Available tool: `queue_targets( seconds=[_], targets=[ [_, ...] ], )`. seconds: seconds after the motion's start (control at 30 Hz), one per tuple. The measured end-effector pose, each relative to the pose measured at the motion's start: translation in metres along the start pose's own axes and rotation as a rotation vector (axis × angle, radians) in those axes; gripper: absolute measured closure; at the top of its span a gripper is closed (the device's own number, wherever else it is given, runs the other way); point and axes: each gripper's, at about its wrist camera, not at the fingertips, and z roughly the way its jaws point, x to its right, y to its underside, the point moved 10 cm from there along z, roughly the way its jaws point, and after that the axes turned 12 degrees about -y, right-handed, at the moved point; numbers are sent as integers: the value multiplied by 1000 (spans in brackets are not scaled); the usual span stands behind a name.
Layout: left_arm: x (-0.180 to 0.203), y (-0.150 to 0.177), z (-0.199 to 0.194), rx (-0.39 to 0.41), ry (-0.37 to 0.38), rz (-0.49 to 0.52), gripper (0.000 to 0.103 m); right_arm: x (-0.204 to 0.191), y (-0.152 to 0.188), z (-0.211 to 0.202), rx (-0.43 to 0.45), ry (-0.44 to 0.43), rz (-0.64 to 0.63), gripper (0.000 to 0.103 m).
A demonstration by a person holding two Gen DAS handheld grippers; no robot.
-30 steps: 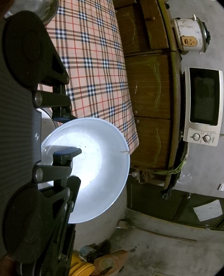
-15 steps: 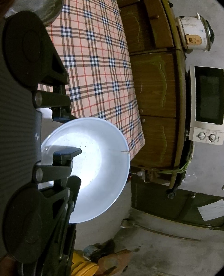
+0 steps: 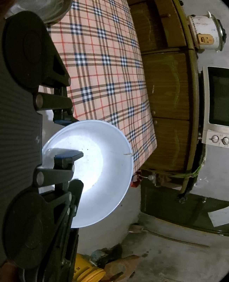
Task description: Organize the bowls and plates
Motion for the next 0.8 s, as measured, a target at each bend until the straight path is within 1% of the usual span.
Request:
queue_targets(
  seconds=[0.37,0.8],
  targets=[
    [-1,19,11,-59,-1,12,74,8,20,11,-52,0,33,74],
    [-6,44,19,-127,1,25,74,10,49,22,-119,7,42,73]
  ],
)
